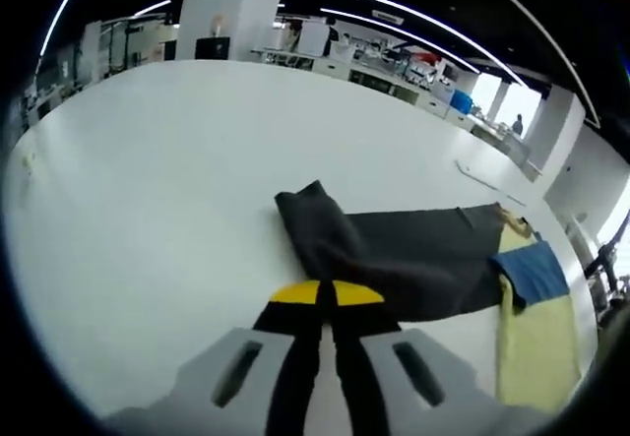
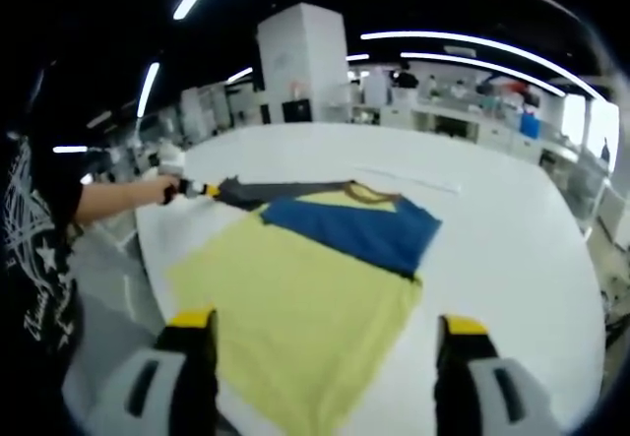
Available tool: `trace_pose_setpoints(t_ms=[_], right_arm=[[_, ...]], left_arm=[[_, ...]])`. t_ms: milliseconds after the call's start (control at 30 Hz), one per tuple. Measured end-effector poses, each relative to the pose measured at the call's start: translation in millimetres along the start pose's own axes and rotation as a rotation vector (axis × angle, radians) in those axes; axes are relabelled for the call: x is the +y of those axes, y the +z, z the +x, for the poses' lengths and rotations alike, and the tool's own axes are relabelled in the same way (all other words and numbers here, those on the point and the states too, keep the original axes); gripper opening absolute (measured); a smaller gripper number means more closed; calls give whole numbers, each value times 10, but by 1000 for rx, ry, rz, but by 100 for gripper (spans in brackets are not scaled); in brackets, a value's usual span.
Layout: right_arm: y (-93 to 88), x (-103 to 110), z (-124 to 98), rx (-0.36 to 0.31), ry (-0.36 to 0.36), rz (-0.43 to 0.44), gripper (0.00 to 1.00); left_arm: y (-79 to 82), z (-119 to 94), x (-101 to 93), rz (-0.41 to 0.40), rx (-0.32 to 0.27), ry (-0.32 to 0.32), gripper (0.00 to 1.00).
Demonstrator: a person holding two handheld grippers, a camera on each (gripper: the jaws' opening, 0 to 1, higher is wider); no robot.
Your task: Fold the garment on the visible template until the final outline fits inside the template.
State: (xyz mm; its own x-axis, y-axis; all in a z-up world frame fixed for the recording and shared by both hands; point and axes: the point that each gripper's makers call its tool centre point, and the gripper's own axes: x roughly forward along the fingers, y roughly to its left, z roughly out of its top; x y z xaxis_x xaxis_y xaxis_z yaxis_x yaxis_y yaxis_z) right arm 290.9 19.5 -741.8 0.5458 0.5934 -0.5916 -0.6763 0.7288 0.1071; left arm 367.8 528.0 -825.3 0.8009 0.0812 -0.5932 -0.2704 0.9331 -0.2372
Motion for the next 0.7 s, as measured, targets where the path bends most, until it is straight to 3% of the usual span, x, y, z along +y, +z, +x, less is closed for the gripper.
trace_pose_setpoints(t_ms=[267, 700], right_arm=[[7, 23, -2, -5, 7, -7, 93], [-7, 29, -11, -13, 17, -5, 94]], left_arm=[[138, -86, -59, -28, -33, 5, 0], [382, -206, -422, -47, -126, -54, 0]])
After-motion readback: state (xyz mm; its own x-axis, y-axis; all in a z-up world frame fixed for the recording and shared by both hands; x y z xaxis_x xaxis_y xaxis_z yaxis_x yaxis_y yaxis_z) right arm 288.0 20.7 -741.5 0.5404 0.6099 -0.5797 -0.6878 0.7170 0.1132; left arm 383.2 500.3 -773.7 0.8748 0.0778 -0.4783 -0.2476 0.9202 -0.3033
